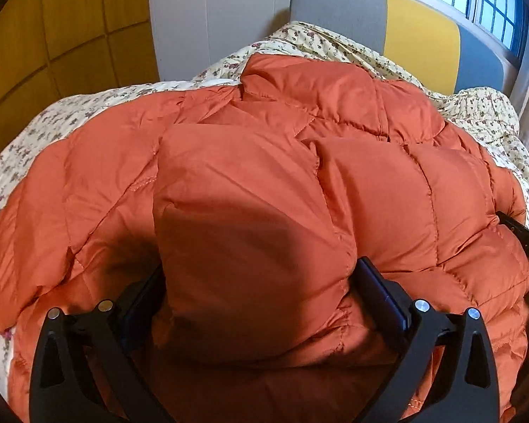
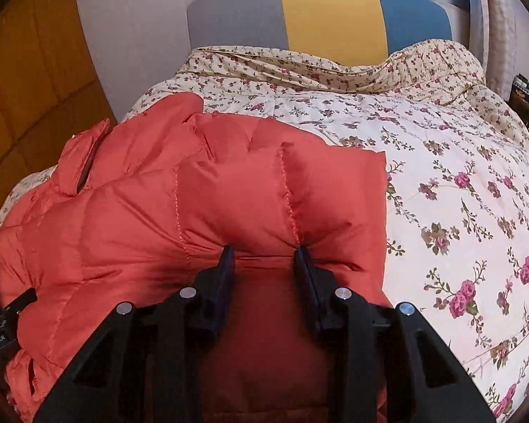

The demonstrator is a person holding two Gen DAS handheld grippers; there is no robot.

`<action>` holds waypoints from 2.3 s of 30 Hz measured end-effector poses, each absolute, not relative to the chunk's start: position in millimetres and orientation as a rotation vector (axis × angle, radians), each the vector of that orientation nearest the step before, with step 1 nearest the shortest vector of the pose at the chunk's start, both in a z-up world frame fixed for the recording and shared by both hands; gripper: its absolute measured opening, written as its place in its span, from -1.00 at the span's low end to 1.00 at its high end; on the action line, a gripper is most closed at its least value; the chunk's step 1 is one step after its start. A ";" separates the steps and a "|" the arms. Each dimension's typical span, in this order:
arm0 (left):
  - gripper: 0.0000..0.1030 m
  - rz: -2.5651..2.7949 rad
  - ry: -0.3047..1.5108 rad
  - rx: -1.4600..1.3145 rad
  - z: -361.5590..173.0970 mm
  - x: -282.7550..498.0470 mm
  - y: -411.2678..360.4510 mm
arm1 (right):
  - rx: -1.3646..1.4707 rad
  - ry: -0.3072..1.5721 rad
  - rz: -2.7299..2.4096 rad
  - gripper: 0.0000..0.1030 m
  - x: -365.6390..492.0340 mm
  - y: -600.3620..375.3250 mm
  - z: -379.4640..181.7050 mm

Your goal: Fold large clothes

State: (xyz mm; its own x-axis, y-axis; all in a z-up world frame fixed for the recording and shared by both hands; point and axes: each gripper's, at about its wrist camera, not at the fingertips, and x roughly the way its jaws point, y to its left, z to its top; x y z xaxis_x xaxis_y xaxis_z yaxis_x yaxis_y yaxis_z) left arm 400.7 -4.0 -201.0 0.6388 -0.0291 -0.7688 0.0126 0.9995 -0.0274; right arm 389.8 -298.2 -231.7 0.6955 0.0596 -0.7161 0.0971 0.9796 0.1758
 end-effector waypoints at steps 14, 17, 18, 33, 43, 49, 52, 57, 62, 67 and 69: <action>0.94 -0.023 0.874 -0.018 -200.5 396.8 -1.7 | 0.133 0.842 -0.085 -0.10 348.7 -308.7 -226.3; 0.94 -0.025 0.878 -0.018 -200.5 398.8 -2.9 | 0.081 0.840 -0.110 -0.08 349.4 -301.8 -226.9; 0.94 -0.031 0.883 -0.026 -199.7 398.9 -1.7 | 0.077 0.838 -0.114 -0.06 348.4 -301.5 -226.5; 0.94 0.096 0.746 -0.319 -153.4 331.9 122.2 | 0.133 0.841 -0.186 0.58 344.6 -315.4 -228.3; 0.94 0.344 0.732 -0.578 -167.6 276.7 234.6 | 0.084 0.835 -0.210 0.58 346.9 -310.0 -228.2; 0.89 0.448 0.726 -0.741 -185.4 241.4 279.0 | 0.068 0.833 -0.216 0.58 347.0 -308.6 -228.5; 0.75 0.441 0.687 -0.791 -188.5 227.0 289.8 | 0.067 0.833 -0.217 0.58 347.0 -308.5 -228.6; 0.68 0.458 0.631 -0.865 -192.4 209.0 300.3 | 0.068 0.833 -0.217 0.58 347.2 -308.4 -228.6; 0.68 0.460 0.559 -0.978 -195.7 203.2 320.0 | 0.067 0.832 -0.217 0.58 347.3 -308.5 -228.8; 0.68 0.532 0.507 -1.135 -199.9 210.7 350.9 | 0.063 0.831 -0.220 0.58 347.5 -307.7 -228.9; 0.68 0.567 0.495 -1.148 -199.9 214.7 358.2 | 0.060 0.831 -0.221 0.58 348.0 -307.4 -228.8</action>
State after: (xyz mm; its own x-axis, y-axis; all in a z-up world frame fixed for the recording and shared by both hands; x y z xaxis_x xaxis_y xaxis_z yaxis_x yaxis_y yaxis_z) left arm 214.7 358.2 -199.9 0.7588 0.1627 -0.6307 -0.6468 0.3018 -0.7004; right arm 348.0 -307.4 -228.8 0.6528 -0.1709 -0.7380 0.2178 0.9754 -0.0331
